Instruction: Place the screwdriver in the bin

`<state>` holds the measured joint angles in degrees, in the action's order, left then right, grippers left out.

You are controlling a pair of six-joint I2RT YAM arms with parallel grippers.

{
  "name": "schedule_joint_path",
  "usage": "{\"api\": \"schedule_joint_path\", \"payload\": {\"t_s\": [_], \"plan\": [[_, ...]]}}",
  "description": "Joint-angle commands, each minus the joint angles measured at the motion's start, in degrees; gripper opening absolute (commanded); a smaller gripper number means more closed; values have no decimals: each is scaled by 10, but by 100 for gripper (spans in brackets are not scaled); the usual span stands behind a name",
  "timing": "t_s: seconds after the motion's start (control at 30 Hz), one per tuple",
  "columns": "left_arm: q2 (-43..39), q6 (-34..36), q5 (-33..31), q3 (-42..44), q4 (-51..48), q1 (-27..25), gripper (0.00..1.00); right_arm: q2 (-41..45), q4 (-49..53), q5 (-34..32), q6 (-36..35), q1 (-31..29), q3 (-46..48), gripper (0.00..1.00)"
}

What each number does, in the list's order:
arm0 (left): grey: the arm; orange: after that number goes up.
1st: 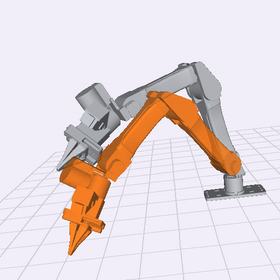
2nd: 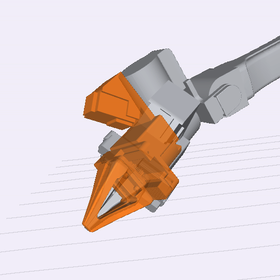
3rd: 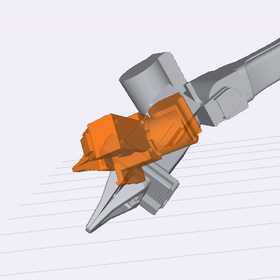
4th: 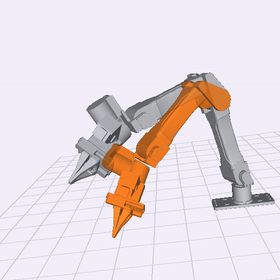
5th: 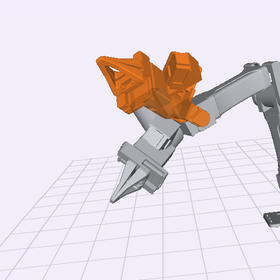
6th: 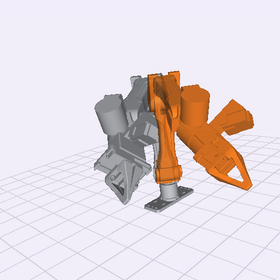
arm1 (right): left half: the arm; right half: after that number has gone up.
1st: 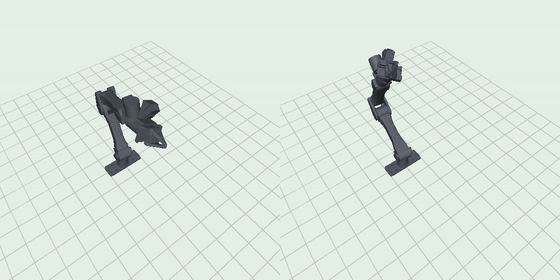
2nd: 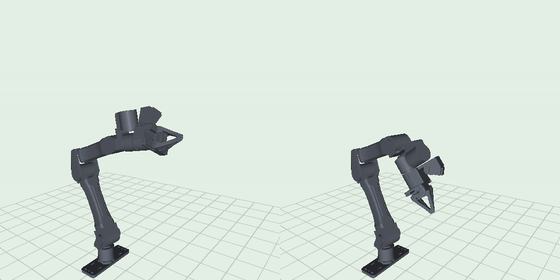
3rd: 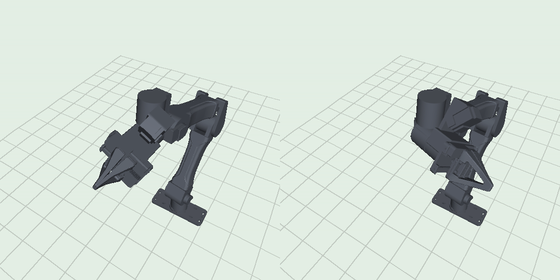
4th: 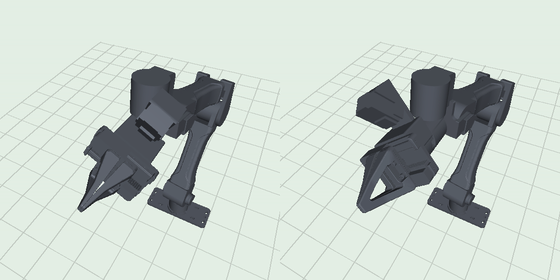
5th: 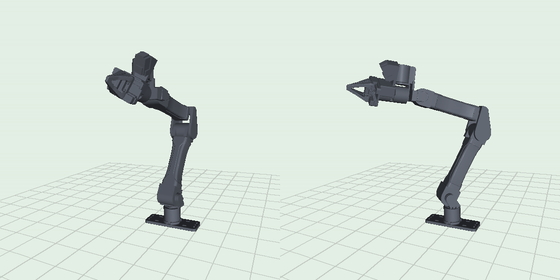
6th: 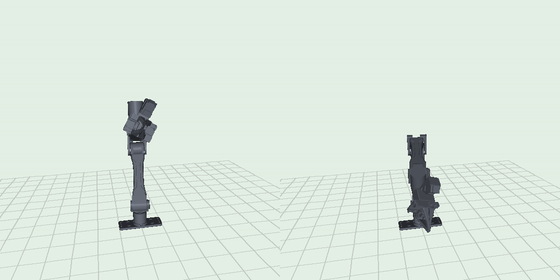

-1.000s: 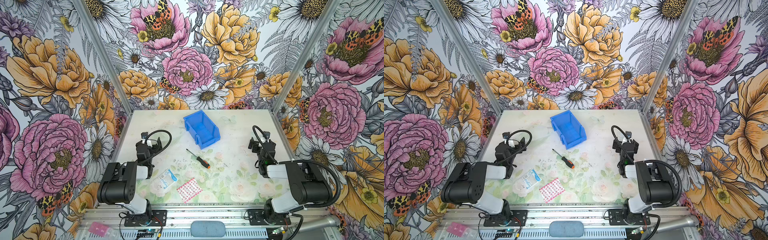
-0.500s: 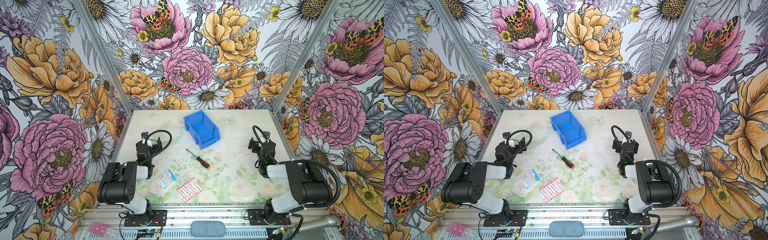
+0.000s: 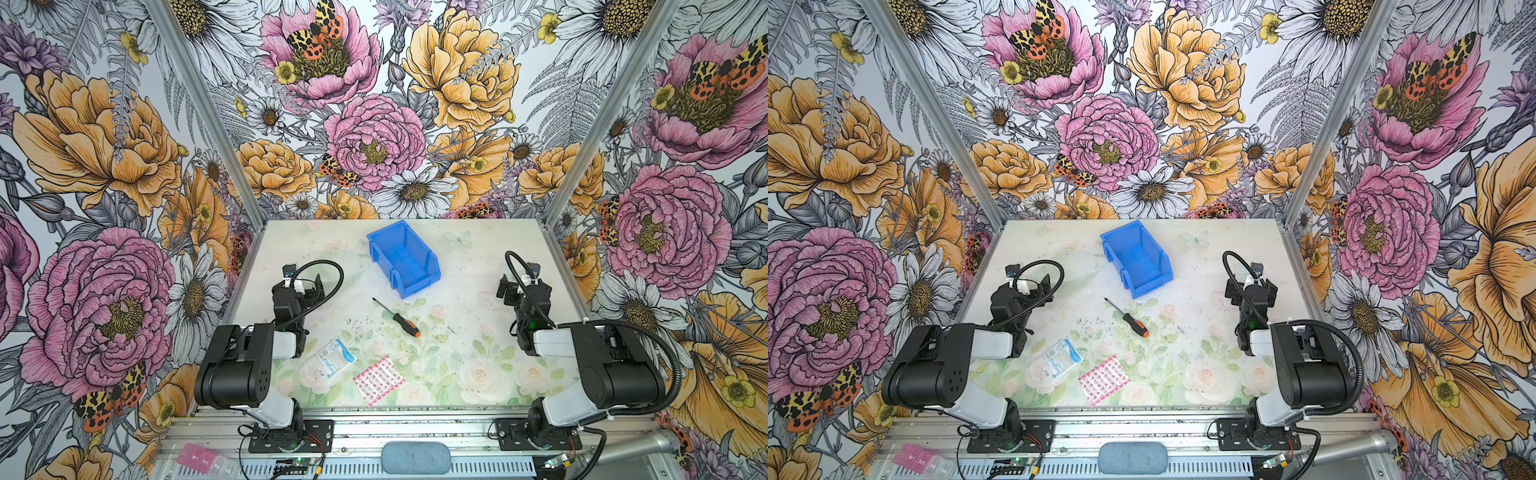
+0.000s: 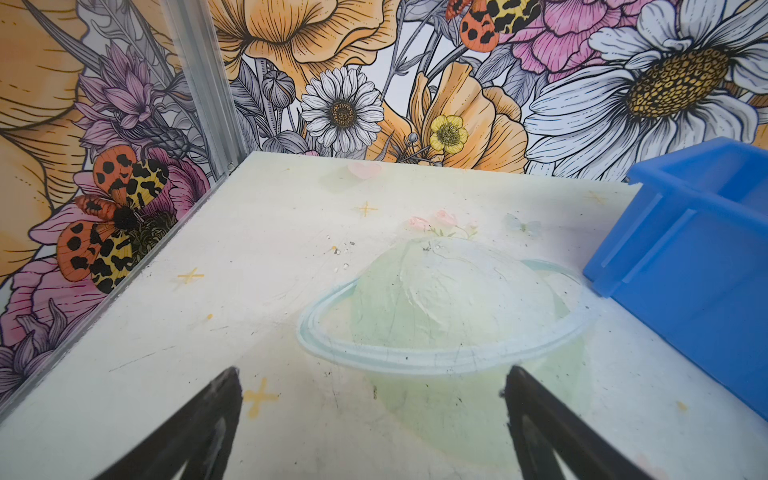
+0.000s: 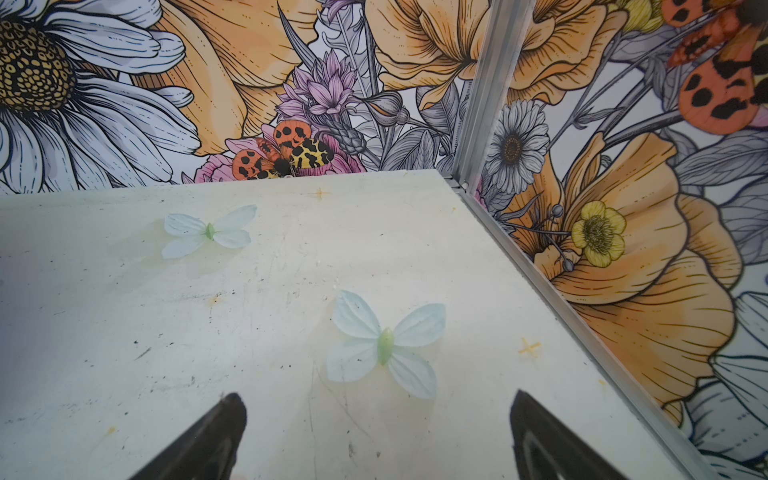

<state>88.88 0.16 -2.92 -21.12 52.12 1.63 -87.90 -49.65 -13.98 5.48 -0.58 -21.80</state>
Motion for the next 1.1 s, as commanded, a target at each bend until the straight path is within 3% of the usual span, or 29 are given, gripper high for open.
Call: {"api": "schedule_joint_path", "payload": {"t_s": [0.0, 0.73, 0.8, 0.87, 0.93, 1.07], "plan": [[-1, 1, 7, -7, 11, -3, 99, -1, -19, -13, 5, 0, 3, 99], [-2, -3, 16, -6, 12, 4, 99, 1, -24, -1, 7, 5, 7, 100], [-9, -11, -24, -2, 13, 0, 99, 14, -35, -20, 2, -6, 16, 100], [-37, -30, -122, 8, 6, -15, 99, 53, -3, -43, -9, -21, 18, 99], [-54, -16, -166, 5, -12, -33, 99, 114, 70, -70, -11, -40, 11, 100], [-105, -10, -212, -36, -142, -52, 99, 219, 329, -105, 79, -50, -61, 100]]}}
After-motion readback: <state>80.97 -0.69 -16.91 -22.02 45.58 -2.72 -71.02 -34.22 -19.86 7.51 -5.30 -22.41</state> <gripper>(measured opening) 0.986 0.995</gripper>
